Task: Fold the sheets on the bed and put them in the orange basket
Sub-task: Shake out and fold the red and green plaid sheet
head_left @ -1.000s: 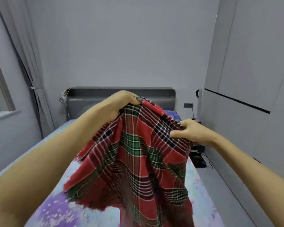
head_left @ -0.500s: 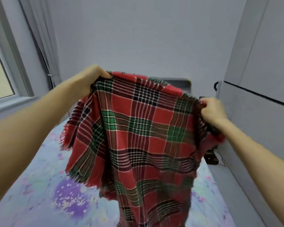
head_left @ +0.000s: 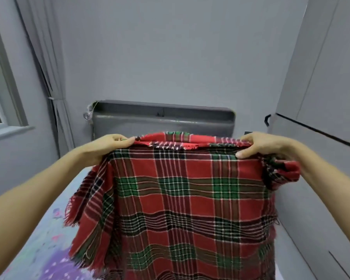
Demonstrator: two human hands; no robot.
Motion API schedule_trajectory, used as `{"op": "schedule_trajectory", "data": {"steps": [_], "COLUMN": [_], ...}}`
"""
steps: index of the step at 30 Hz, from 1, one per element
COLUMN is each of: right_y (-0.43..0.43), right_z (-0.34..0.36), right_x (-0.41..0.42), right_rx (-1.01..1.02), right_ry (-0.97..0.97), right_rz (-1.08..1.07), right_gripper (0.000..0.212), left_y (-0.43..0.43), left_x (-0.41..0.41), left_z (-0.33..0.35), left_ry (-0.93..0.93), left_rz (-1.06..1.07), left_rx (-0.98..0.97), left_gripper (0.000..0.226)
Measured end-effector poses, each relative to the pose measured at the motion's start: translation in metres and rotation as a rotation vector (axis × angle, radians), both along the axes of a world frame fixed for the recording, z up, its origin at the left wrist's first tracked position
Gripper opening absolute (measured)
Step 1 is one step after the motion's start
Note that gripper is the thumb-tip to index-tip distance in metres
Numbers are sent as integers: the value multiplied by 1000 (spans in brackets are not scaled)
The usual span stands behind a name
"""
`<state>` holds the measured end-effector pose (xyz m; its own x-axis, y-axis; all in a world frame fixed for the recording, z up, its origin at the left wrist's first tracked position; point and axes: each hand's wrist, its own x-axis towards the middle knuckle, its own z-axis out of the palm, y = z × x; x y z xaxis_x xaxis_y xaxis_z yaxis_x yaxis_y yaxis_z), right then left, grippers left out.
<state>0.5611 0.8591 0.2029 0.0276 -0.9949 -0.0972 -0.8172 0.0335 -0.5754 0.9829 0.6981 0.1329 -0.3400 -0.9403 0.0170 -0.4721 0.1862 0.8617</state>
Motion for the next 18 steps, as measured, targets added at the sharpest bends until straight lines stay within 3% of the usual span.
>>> {"op": "schedule_trajectory", "data": {"steps": [2, 4, 5, 7, 10, 13, 15, 18], "right_y": [-26, -58, -82, -128, -192, -193, -177, -155], "right_z": [-14, -43, -53, -63, 34, 172, 247, 302], "right_x": [4, 13, 14, 20, 15, 17, 13, -3], "right_rx": [48, 20, -32, -178, -758, -1245, -1414, -1486], "right_ry": [68, 267, 365, 513, 446, 486, 584, 773], "right_rz": [0, -64, -111, -231, -432, -604, -700, -700], "right_gripper": [29, 18, 24, 37, 29, 32, 36, 29], "left_y": [8, 1, -12, -34, -103, -134, -135, -124], "left_x": [-9, -20, -27, -45, -72, -78, -79, -67], "left_z": [2, -10, -12, -5, 101, 260, 347, 399], "left_ry": [-18, -124, -200, -313, -157, 31, 120, 113], "left_rz": [12, -38, -46, 101, 386, 581, 659, 663], "left_rx": [-19, -90, -142, -265, -701, -1168, -1387, -1536], "left_gripper": [72, 44, 31, 34, 52, 64, 65, 67]}}
